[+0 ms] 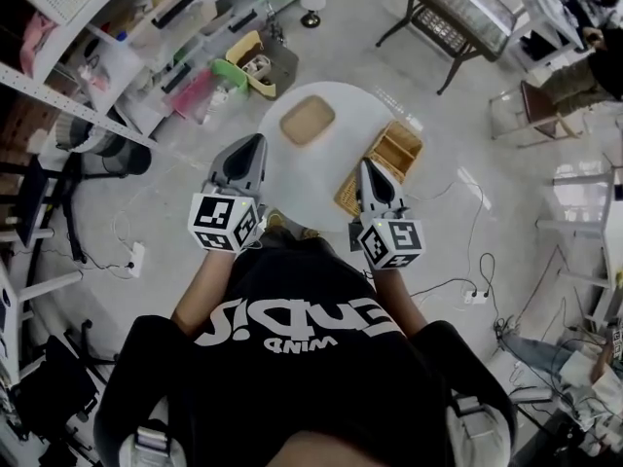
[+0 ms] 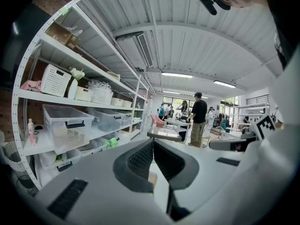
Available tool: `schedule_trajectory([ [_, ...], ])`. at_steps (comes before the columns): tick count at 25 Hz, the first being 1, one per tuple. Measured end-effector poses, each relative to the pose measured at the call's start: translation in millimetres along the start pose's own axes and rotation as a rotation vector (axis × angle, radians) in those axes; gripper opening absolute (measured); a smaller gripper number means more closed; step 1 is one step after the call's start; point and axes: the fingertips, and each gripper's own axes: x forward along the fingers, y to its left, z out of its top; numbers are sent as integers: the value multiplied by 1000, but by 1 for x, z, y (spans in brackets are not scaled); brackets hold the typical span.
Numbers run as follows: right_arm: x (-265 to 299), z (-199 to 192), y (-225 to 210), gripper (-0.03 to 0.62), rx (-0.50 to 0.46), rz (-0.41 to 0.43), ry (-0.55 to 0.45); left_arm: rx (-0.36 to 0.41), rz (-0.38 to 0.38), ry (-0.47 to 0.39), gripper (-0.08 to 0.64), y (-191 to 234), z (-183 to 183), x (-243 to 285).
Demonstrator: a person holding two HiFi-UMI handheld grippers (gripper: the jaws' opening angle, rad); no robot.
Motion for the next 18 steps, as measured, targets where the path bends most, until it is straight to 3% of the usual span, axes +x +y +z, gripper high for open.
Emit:
schedule_trajectory([
  [8, 22, 1, -4, -2, 0, -28, -5, -34, -54, 34, 71, 13, -11, 26],
  [15, 32, 2, -9, -2, 1, -45, -8, -88, -111, 103, 252, 19, -33, 50],
  [18, 34, 2, -12, -2, 7, -60, -6, -96, -112, 129, 296, 25, -41, 59],
])
